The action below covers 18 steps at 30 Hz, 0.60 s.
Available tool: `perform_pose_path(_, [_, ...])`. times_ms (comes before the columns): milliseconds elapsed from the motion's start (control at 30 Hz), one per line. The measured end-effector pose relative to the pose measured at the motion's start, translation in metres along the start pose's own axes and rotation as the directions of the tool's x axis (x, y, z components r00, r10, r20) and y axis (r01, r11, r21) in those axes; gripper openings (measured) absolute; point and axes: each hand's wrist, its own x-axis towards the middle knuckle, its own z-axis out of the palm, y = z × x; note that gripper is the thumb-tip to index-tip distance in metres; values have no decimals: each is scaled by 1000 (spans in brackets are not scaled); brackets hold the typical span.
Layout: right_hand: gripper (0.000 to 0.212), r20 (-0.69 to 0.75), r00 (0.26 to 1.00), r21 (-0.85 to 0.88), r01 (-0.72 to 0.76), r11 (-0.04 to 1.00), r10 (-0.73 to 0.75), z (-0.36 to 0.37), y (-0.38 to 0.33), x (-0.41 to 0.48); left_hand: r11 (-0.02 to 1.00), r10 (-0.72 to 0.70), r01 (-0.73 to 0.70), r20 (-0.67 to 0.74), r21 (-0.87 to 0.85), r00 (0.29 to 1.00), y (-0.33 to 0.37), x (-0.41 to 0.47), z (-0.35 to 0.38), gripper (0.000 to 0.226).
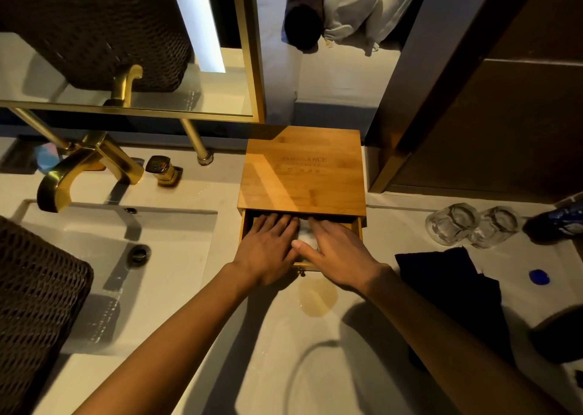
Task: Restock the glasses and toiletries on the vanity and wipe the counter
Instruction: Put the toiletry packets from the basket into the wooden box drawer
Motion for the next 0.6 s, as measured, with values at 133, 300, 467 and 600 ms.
perform_pose_path(133, [56, -5, 999, -43, 49, 998, -49, 2, -6, -14, 997, 76, -78, 48, 29, 996, -3, 11, -6, 81])
perform_pose_path(300, [57, 31, 999, -7, -19, 1000, 20, 5, -3, -16, 997, -10, -3, 175, 74, 984, -7, 21, -14, 79])
perform_pose_path(467, [62, 16, 1000, -9, -22, 1000, 22, 7, 1, -16, 993, -116, 115, 80, 16, 990, 2, 19, -14, 75])
perform_pose_path(600, [72, 107, 994, -90, 39, 995, -29, 11, 5, -17, 995, -90, 93, 85, -37, 992, 10, 12, -10, 61])
